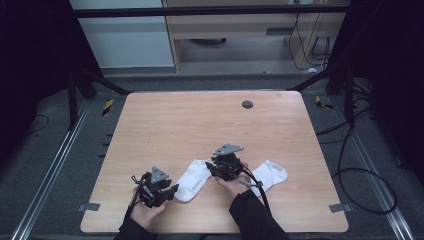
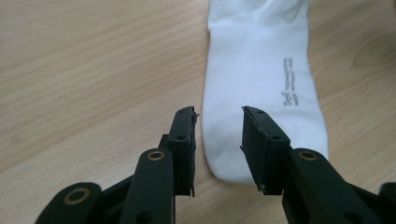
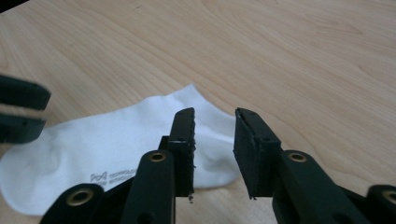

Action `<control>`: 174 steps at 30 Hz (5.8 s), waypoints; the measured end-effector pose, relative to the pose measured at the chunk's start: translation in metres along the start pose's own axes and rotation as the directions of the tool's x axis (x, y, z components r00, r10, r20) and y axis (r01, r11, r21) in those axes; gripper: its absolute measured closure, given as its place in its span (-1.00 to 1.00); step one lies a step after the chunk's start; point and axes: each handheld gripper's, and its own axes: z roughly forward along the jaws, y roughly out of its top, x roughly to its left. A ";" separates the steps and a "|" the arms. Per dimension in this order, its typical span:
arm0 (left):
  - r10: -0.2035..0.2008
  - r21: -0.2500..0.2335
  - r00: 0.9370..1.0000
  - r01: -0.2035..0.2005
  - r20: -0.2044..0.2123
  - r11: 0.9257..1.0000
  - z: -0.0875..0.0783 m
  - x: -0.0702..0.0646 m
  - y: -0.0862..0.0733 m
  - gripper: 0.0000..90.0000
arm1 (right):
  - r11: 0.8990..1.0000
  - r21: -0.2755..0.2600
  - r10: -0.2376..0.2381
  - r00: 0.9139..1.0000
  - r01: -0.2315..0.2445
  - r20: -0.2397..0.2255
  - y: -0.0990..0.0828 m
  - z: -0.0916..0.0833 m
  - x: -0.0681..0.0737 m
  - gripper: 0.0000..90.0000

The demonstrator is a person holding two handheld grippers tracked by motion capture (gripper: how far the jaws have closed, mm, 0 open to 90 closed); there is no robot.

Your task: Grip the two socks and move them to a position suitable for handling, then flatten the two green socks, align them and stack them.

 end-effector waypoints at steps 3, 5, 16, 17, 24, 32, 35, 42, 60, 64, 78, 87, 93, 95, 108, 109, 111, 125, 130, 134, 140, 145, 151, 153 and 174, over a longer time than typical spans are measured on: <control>-0.007 0.029 1.000 0.007 0.003 1.000 0.004 0.000 -0.002 0.42 | 1.000 0.009 0.004 1.000 -0.004 0.013 -0.001 0.010 -0.004 0.37; -0.007 0.044 1.000 0.007 0.005 0.999 0.006 -0.001 -0.003 0.43 | 0.999 0.029 0.014 1.000 -0.015 0.018 -0.003 0.018 -0.005 0.35; -0.029 0.066 1.000 0.029 -0.009 0.997 0.008 -0.004 -0.003 0.70 | 0.992 0.119 0.042 0.999 -0.044 0.020 -0.013 0.032 -0.006 0.72; -0.035 0.067 0.999 0.035 -0.006 0.997 0.008 -0.004 -0.003 0.77 | 0.991 0.124 0.047 0.999 -0.049 0.013 -0.013 0.031 -0.006 0.81; -0.020 0.046 0.999 0.022 -0.028 0.999 0.007 -0.004 0.002 0.97 | 0.995 0.074 0.066 0.998 -0.065 -0.009 -0.015 0.018 -0.003 0.92; -0.021 0.007 0.999 0.021 -0.045 1.000 0.010 0.013 0.017 0.98 | 0.996 0.026 0.088 0.996 -0.087 -0.020 -0.027 0.001 0.004 0.89; -0.003 0.023 0.999 0.004 -0.051 1.000 0.016 0.018 0.021 0.98 | 0.993 0.026 0.112 0.994 -0.112 -0.016 -0.035 0.000 0.009 0.86; 0.017 0.033 0.998 -0.015 -0.068 0.999 0.023 0.030 0.026 0.97 | 0.987 0.037 0.158 0.987 -0.157 -0.022 -0.050 0.002 0.016 0.84; -0.018 -0.151 0.998 0.010 -0.052 0.989 -0.011 0.017 0.039 0.22 | 0.986 -0.129 0.112 0.993 -0.106 0.034 -0.007 -0.056 -0.024 0.13; -0.003 -0.164 0.999 -0.004 -0.040 0.986 -0.012 0.005 0.045 0.18 | 0.987 -0.135 0.103 0.991 -0.091 0.085 -0.003 -0.076 -0.046 -0.02; 0.082 -0.147 0.996 -0.076 0.039 0.986 0.012 -0.051 0.063 0.15 | 0.989 -0.092 0.133 0.967 -0.115 0.217 -0.060 -0.125 -0.109 -0.23; 0.141 -0.141 0.986 -0.128 0.088 0.982 0.029 -0.089 0.071 0.16 | 0.986 -0.087 0.160 0.952 -0.142 0.262 -0.088 -0.140 -0.135 -0.12; 0.160 -0.133 0.980 -0.143 0.121 0.981 0.043 -0.112 0.074 0.16 | 0.986 -0.054 0.164 0.947 -0.156 0.276 -0.099 -0.138 -0.144 -0.01; 0.164 -0.128 0.978 -0.147 0.132 0.981 0.048 -0.119 0.074 0.16 | 0.986 -0.039 0.164 0.945 -0.159 0.283 -0.101 -0.136 -0.147 0.01; 0.194 -0.091 0.967 -0.181 0.166 0.979 0.070 -0.150 0.072 0.16 | 0.991 0.021 0.127 0.961 -0.136 0.245 -0.104 -0.116 -0.150 0.14; 0.198 -0.084 0.967 -0.186 0.162 0.979 0.072 -0.152 0.073 0.18 | 0.991 0.025 0.120 0.962 -0.130 0.244 -0.104 -0.115 -0.150 0.14; 0.193 -0.062 0.967 -0.185 0.167 0.981 0.076 -0.153 0.072 0.24 | 0.992 0.037 0.106 0.964 -0.119 0.244 -0.104 -0.111 -0.150 0.17; 0.154 0.006 0.971 -0.158 0.183 0.987 0.085 -0.152 0.072 0.91 | 0.991 0.094 0.068 0.971 -0.092 0.229 -0.104 -0.103 -0.149 0.90; 0.157 0.007 0.970 -0.162 0.186 0.987 0.082 -0.148 0.072 0.98 | 0.994 0.072 0.067 0.975 -0.084 0.214 -0.100 -0.109 -0.143 0.93; 0.171 0.007 0.964 -0.176 0.202 0.984 0.072 -0.135 0.069 0.98 | 0.996 0.047 0.065 0.980 -0.075 0.188 -0.096 -0.117 -0.131 0.93; 0.222 0.016 0.957 -0.229 0.185 0.973 0.053 -0.109 0.059 0.98 | 0.996 0.073 0.040 0.990 -0.051 0.137 -0.096 -0.116 -0.104 0.92; 0.231 0.037 0.959 -0.240 0.163 0.970 0.041 -0.088 0.049 0.98 | 0.995 0.088 0.027 0.996 -0.035 0.090 -0.095 -0.108 -0.081 0.92; 0.215 0.048 0.965 -0.224 0.152 0.973 0.036 -0.067 0.038 0.98 | 0.995 0.097 0.004 0.999 -0.009 0.051 -0.094 -0.098 -0.053 0.92; 0.213 0.049 0.966 -0.222 0.146 0.974 0.036 -0.063 0.036 0.98 | 0.995 0.101 0.001 0.999 -0.005 0.044 -0.095 -0.097 -0.046 0.92; 0.215 0.039 0.969 -0.221 0.124 0.974 0.030 -0.045 0.027 0.72 | 0.998 0.066 0.004 1.000 -0.005 0.011 -0.097 -0.096 -0.033 0.77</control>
